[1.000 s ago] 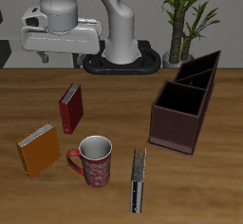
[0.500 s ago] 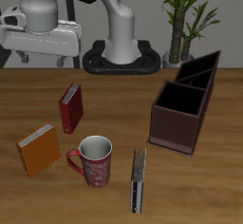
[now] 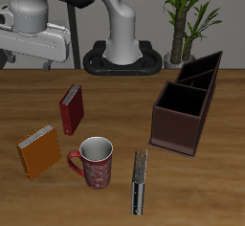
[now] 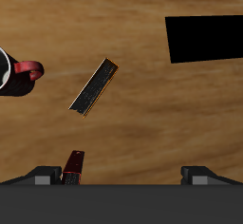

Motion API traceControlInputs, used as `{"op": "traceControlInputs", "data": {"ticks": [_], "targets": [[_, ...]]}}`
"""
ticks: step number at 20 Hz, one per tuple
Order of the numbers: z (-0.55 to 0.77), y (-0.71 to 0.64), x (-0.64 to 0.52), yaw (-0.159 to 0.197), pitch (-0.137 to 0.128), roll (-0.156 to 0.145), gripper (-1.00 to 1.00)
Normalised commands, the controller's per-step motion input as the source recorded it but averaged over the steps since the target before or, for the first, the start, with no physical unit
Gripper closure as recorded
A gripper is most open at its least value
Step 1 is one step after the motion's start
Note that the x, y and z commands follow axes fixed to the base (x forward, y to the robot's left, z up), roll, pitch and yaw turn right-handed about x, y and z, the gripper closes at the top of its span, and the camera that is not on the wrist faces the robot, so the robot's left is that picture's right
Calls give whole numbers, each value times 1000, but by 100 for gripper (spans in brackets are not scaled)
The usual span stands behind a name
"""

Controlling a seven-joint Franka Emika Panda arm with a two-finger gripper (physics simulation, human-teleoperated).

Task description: Place the orange book into the left desk caddy's right compartment

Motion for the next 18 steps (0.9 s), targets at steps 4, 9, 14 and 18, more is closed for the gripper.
{"op": "traceControlInputs", "data": {"ticks": [4,9,14,18], "targets": [[34,-100,136,-42,-11,-47,-100],[-13,5,209,-60,-4,-23,-100],[-100,192,192,-5,-4,9,-100],[-228,221,247,-22,5,26,-100]]}}
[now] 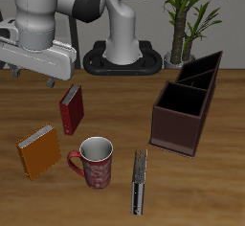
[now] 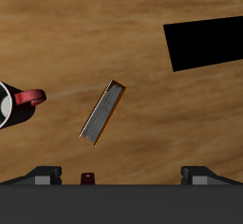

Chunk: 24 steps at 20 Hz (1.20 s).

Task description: Place the orange book into the left desk caddy's right compartment

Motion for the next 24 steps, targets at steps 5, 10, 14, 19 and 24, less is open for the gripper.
{"op": "traceControlInputs", "data": {"ticks": [5,10,14,19,24], "targets": [[-210,59,182,-18,12,-1,-100],[-203,0,107,-20,-5,9,-100],[-287,-2,88,-19,-16,-2,-100],[-295,5,65,-15,2,-1,-100],[-293,-40,20,-4,10,-5,-100]]}}
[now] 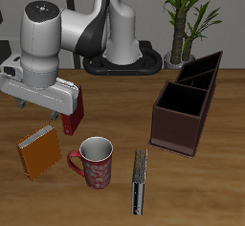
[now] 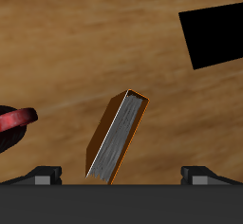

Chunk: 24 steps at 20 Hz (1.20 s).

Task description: Place the orange book into the left desk caddy's right compartment

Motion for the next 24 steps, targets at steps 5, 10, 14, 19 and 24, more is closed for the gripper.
{"op": "traceControlInputs", "data": {"ticks": [5,10,14,19,24], "targets": [[-231,-28,21,-7,26,-5,-100],[-252,-35,26,-8,30,-8,-100],[-278,-61,36,-24,33,-12,-100],[-303,-52,23,-17,38,-4,-100],[-211,-8,3,-15,20,-2,100]]}}
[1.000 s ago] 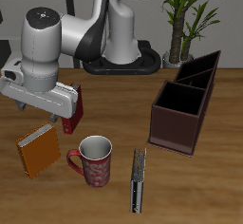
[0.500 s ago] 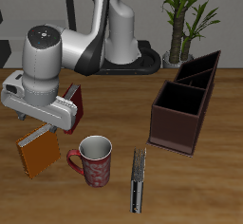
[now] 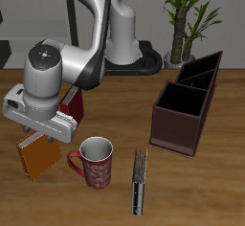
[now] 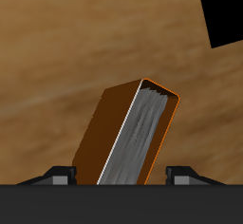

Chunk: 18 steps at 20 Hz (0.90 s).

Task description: Place the orange book into the left desk caddy's right compartment

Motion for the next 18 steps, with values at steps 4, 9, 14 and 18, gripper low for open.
{"op": "traceControlInputs", "data": {"ticks": [4,9,14,18], "targets": [[-100,28,-6,-18,5,9,100],[-41,51,14,-12,0,11,100],[242,53,-137,-23,-26,-29,100],[423,90,-233,-17,-56,-18,100]]}}
